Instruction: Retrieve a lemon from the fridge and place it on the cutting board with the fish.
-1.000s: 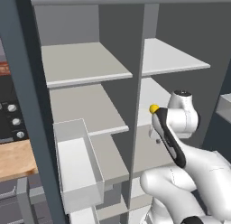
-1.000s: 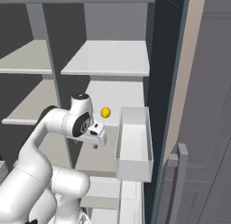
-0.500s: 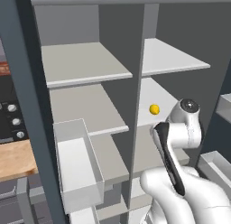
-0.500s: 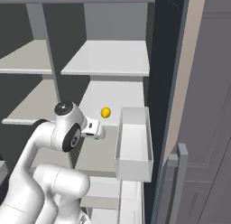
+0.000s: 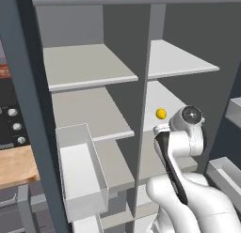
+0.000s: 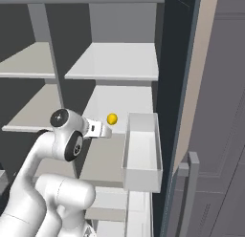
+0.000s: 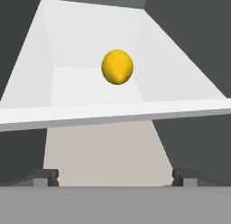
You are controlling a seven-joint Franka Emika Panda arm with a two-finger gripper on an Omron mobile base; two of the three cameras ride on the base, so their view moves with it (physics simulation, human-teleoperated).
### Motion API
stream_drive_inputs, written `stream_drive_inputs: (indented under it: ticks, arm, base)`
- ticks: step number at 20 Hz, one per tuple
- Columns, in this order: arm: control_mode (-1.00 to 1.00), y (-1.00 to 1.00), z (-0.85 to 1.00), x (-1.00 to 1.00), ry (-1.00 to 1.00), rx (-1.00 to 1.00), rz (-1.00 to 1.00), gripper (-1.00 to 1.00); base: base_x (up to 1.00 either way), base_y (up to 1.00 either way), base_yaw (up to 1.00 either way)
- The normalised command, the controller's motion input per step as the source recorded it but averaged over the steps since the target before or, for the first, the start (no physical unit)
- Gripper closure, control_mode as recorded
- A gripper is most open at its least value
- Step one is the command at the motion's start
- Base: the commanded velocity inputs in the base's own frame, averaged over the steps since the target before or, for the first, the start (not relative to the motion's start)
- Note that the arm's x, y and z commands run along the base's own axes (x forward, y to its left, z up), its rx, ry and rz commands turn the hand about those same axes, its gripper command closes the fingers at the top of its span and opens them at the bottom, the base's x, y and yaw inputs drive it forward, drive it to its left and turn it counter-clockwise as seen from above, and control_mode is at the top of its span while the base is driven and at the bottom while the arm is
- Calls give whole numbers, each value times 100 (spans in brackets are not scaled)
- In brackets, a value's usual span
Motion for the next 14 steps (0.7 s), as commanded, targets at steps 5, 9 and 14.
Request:
stream_drive_inputs:
  ticks: [5, 9, 14]
  arm:
    - [-100, -32, 3, 33, 2, 14, 0, -100]
    - [-100, -42, 16, 34, 13, 15, 0, -100]
    - [-100, -11, 13, 24, 6, 5, 0, -100]
  base:
    - [0, 0, 0]
    - [0, 0, 0]
    - [0, 0, 0]
